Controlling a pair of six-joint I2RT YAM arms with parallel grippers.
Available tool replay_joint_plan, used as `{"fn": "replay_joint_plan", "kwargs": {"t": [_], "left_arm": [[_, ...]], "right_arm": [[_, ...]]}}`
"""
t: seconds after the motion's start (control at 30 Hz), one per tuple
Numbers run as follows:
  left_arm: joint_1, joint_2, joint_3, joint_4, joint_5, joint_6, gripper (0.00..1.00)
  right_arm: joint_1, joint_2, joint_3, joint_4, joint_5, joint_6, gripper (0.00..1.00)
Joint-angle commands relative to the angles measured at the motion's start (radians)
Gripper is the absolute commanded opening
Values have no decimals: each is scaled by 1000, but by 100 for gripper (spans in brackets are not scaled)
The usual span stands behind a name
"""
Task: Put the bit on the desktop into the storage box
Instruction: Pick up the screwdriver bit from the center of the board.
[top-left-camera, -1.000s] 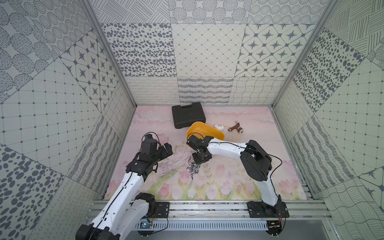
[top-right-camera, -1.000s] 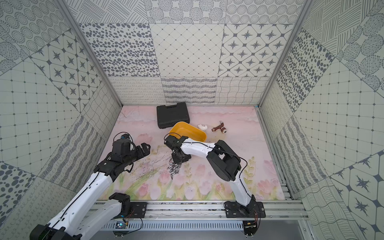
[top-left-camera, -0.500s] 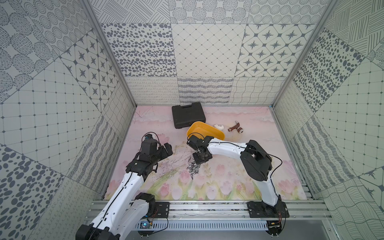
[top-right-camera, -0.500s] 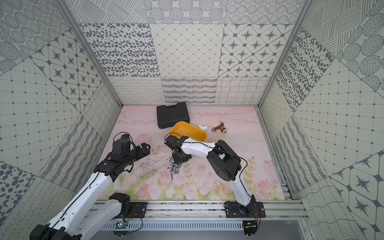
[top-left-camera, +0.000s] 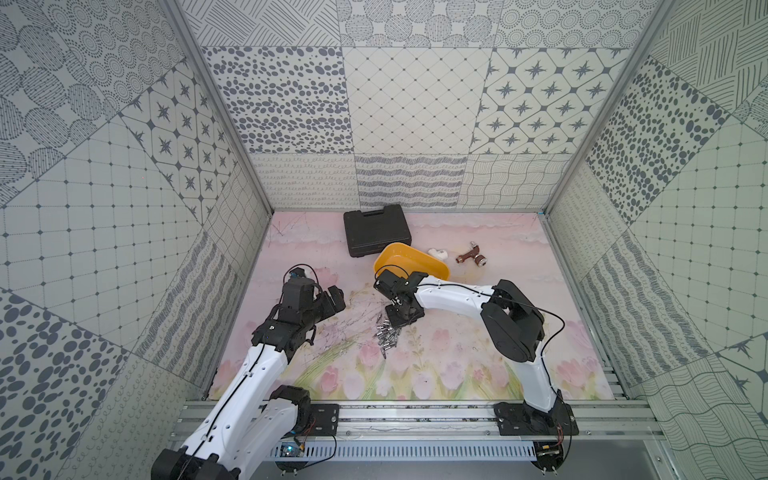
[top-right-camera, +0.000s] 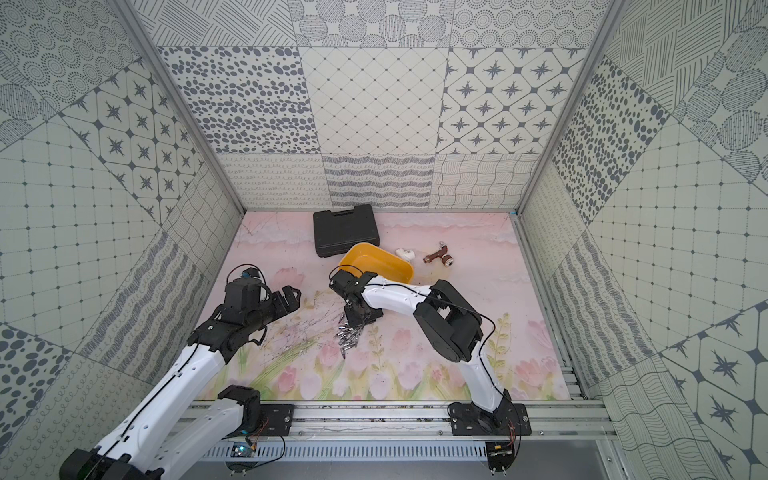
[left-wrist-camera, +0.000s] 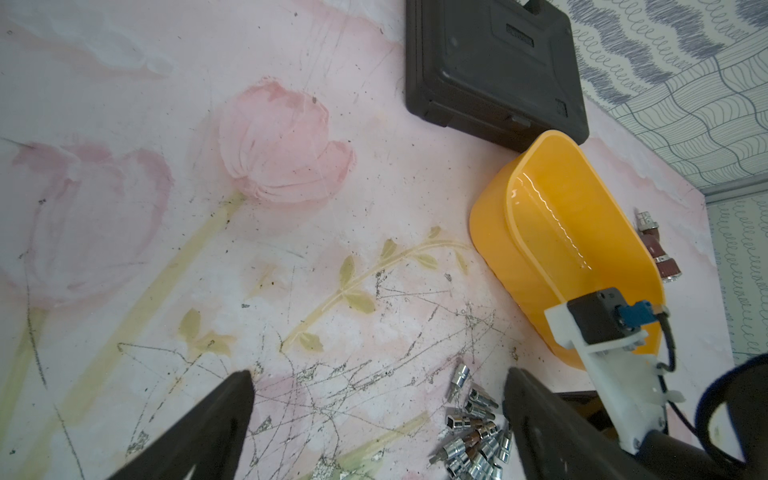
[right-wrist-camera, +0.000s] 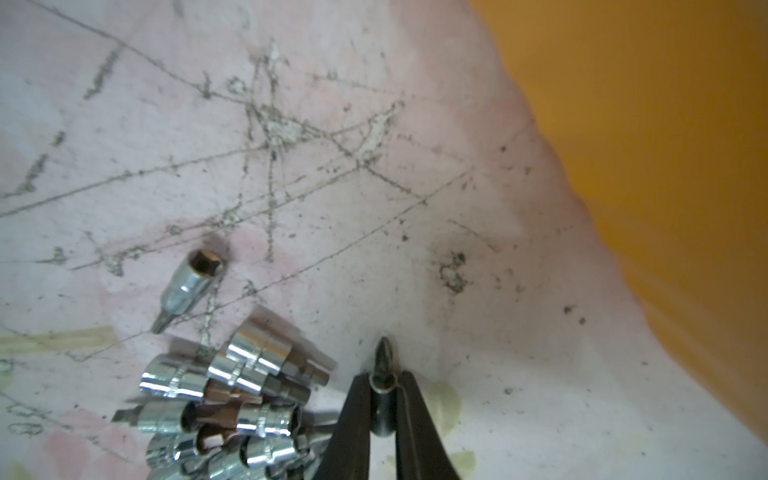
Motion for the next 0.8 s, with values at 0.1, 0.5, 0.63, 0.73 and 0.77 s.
{"fn": "replay_joint_plan", "kwargs": {"t": [0.1,0.5,0.63,0.73,0.77], "left_arm": [[4,-3,3,-11,1,11,99],[3,-4,6,-13,3,10,99],[4,-3,7,-12,7,10,99],[4,-4,10,-13,9,10,99],[2,-2,10,-13,9,11,99]], "right_arm": [[-19,-98,-12,19,-22,-3,12],[-65,-216,38,-19,-18,-37,11],[-96,-231,68,-39,-3,-62,11],[-123,-229,93,-52,12,-84,10],[-133,-227,100,-55,15,-90,10]]}}
